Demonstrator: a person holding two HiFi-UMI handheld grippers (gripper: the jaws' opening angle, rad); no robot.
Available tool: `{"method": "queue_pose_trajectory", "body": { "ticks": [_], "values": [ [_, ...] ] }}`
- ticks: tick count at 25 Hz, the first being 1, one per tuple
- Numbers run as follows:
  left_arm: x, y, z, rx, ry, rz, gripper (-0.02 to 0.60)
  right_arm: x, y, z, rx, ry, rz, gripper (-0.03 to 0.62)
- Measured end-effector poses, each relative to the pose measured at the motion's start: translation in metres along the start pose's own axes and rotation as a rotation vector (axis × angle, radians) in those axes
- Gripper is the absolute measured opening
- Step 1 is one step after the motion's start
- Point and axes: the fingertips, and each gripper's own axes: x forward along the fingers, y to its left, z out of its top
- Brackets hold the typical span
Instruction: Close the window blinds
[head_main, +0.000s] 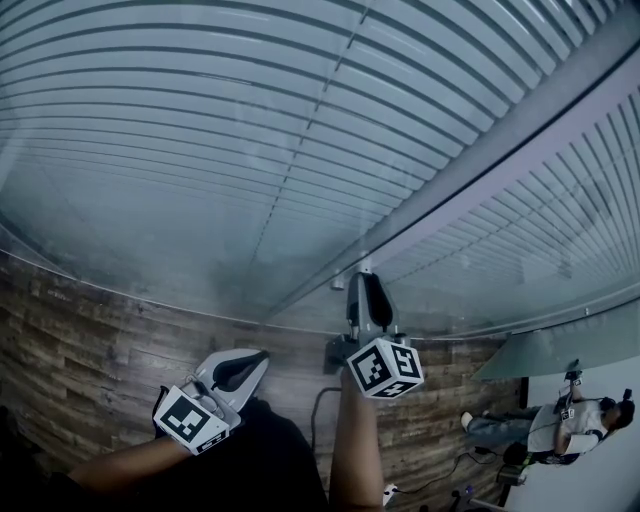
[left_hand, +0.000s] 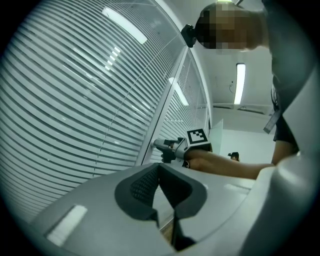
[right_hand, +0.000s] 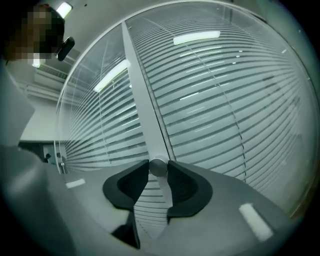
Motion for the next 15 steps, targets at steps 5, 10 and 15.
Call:
{"method": "queue_pose_trajectory", "body": {
  "ticks": [5,10,15],
  "values": [
    [0.0038,0.0007,0.0001,-0.001,0.009,-0.007,-0.002,0.0009,0.0038,0.0006,-0.305,0.090,-0.050,0.117],
    [0.0034,0.0011,-0.0023,-0.005,0.013,-0.008,-0.002,-0.0011,0.0047,-0.0016,-0.499,0.140,-0.075,0.105],
    [0.0033,0.0033,-0.0039,-0.011,0.014,-0.006,-0.002,-0.0004,0.0058,-0.0041,-0.690,0.195,-0.090,0.084]
  ]
}}
